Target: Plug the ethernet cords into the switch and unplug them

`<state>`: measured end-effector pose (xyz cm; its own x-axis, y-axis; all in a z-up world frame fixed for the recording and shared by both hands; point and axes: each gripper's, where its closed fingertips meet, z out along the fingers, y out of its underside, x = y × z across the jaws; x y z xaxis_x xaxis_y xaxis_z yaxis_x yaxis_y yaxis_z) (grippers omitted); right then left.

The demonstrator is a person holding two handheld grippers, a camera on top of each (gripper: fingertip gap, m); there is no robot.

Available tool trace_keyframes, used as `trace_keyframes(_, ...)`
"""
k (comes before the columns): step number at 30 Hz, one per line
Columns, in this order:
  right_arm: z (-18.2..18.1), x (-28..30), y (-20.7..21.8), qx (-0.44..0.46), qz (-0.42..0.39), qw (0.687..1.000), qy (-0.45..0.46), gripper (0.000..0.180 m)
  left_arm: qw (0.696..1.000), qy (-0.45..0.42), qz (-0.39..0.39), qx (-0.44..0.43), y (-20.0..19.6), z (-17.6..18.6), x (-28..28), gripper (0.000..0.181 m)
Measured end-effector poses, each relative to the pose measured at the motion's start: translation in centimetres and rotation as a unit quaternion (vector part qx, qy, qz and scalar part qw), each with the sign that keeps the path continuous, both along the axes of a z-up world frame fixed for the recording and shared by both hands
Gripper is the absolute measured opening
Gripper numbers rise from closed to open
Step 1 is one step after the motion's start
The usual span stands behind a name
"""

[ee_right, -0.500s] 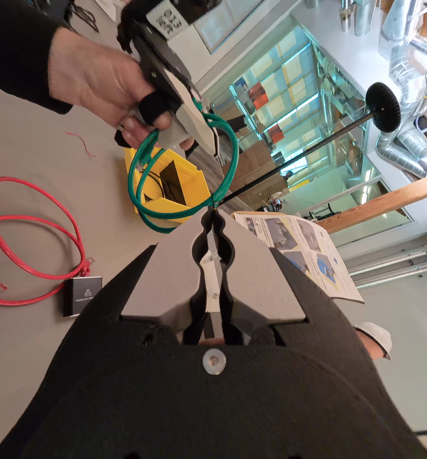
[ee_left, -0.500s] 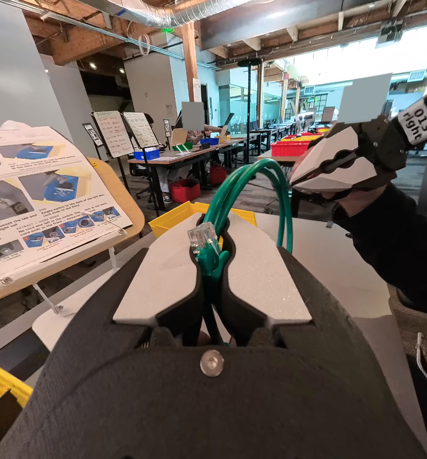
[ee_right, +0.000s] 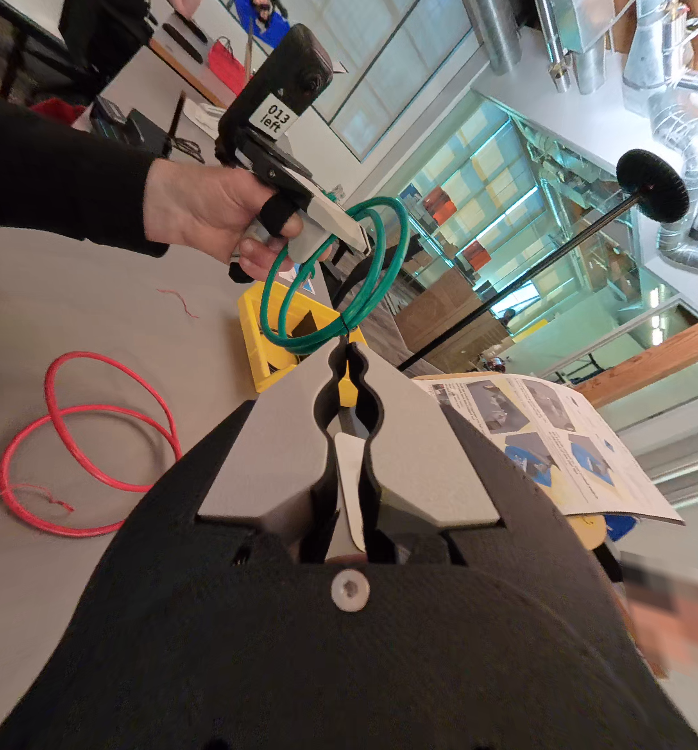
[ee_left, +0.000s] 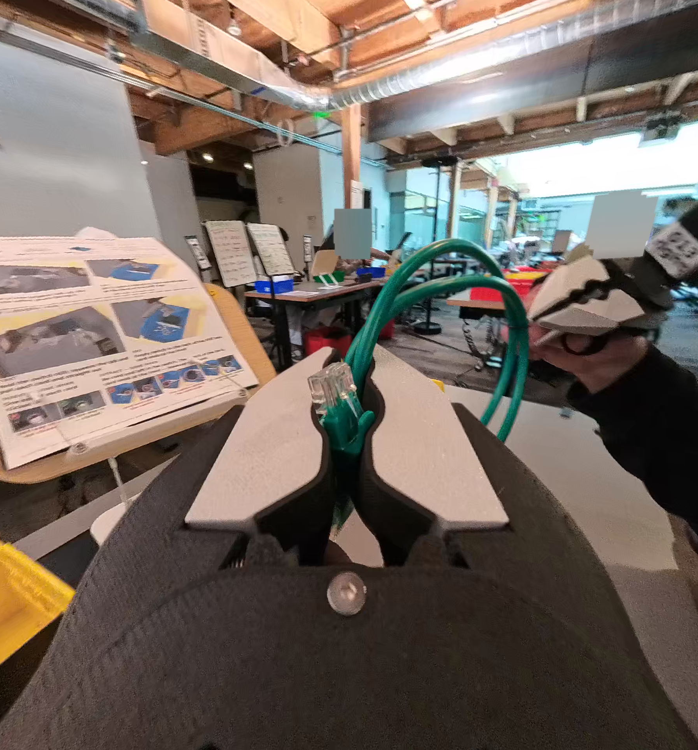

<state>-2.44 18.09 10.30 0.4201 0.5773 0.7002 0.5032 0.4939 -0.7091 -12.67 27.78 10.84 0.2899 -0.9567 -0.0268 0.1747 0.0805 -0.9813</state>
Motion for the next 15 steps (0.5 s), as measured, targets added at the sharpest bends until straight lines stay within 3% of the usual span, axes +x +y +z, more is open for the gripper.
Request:
trace_keyframes(7, -1.4, -1.3, 0.4, -0.032, 0.017, 0.999, 0.003, 0.0, 1.0, -0.005, 0.026, 0.007, 0.3, 0.4, -0.3, 0.008)
trace_keyframes(10, -1.4, -1.7, 0.2, -0.049, 0.033, 0.998, 0.015, 0.026, 0.999, -0.001, 0.012, 0.033, -0.9, 1.1, -0.3, 0.008)
trace_keyframes(15, -1.5, -2.0, 0.6, 0.024, -0.01, 0.999, -0.041, 0.022, 1.0, -0.004, 0.018, 0.019, -0.6, 1.3, -0.6, 0.007)
